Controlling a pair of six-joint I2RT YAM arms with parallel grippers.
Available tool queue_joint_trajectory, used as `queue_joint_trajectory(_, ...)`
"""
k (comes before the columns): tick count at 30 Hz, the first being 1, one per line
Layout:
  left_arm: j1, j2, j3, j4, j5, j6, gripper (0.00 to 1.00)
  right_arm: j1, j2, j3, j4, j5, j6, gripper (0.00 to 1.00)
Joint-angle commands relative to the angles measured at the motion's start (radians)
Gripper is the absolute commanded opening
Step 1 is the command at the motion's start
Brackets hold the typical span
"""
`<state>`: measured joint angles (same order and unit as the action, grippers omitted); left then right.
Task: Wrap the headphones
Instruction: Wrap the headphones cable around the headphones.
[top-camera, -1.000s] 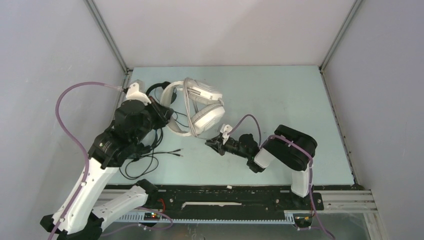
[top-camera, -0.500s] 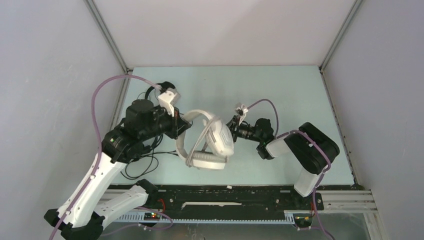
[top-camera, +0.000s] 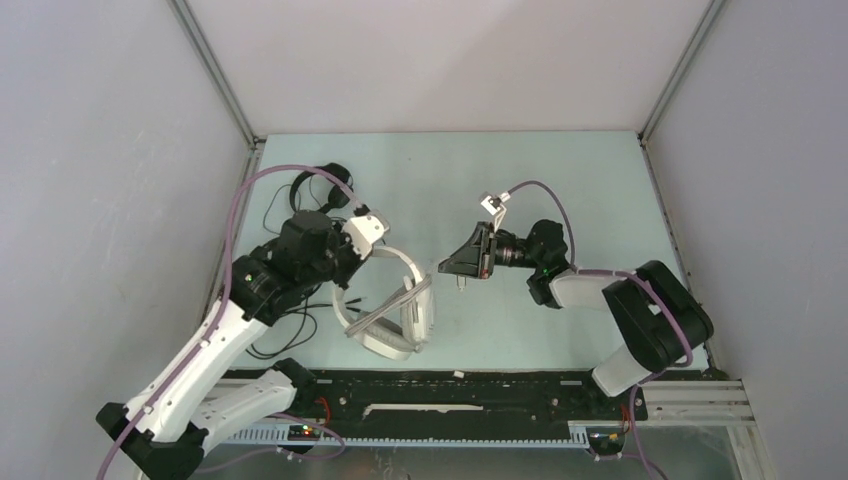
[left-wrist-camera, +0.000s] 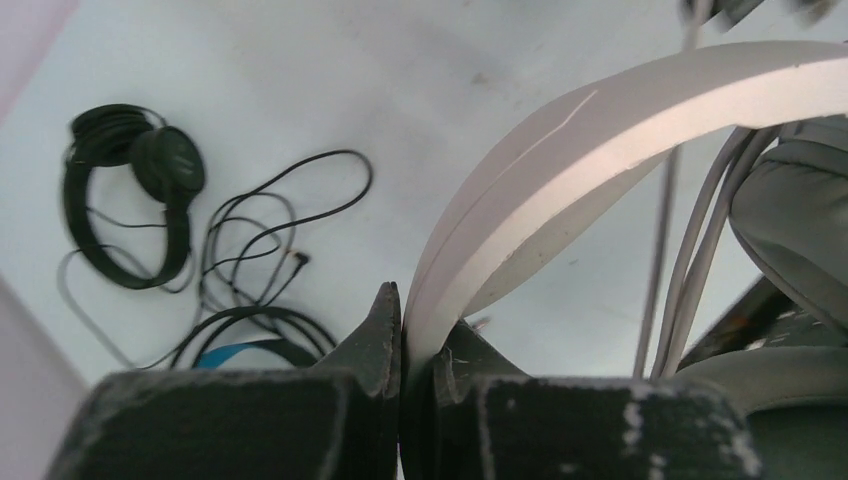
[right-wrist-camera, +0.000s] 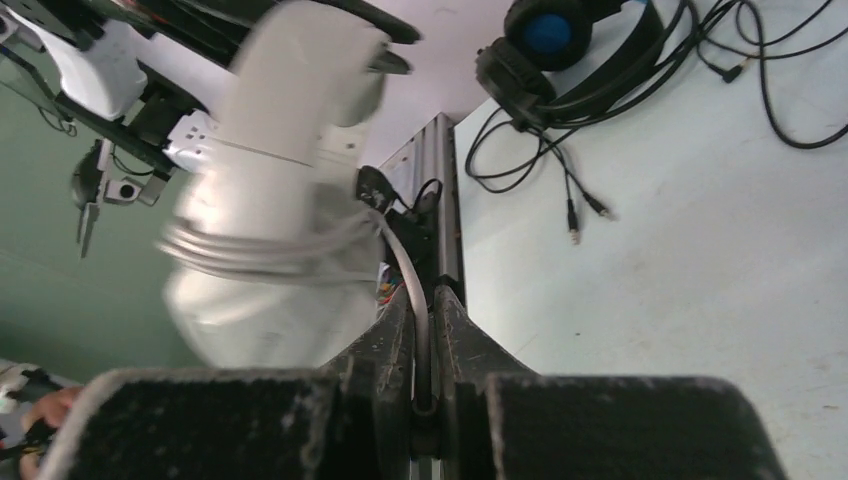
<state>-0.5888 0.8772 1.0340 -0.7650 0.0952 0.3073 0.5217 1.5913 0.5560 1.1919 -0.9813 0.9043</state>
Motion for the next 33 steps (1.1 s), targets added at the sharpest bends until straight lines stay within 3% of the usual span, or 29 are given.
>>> queue_joint_trajectory(1,-0.050,-0.023,-0.067,0.082,-0.199,0.200,0.00,-0.003,-0.112,0.079,-0.207,-0.052,0.024,0.00)
queue_joint_trajectory(5,-0.102,-0.020,-0.119,0.163,-0.379,0.290,0.00,0.000,-0.186,0.151,-0.536,-0.021,-0.070,0.00)
queue_joint_trajectory(7,-0.122,-0.006,-0.123,0.197,-0.452,0.299,0.00,0.011,-0.202,0.171,-0.618,-0.007,-0.088,0.00)
queue_joint_trajectory(14,-0.141,0.005,-0.146,0.337,-0.615,0.228,0.00,0.053,-0.209,0.190,-0.520,0.016,0.079,0.00)
queue_joint_trajectory(21,-0.145,-0.022,-0.159,0.423,-0.748,0.107,0.00,0.034,-0.124,0.232,-0.198,0.037,0.381,0.00)
queue_joint_trajectory(29,-0.174,0.073,-0.099,0.429,-0.925,0.077,0.00,0.048,-0.149,0.320,-0.369,0.099,0.333,0.00)
queue_joint_trajectory(33,-0.182,0.070,-0.103,0.475,-0.964,0.047,0.00,0.089,-0.198,0.376,-0.548,0.158,0.227,0.07)
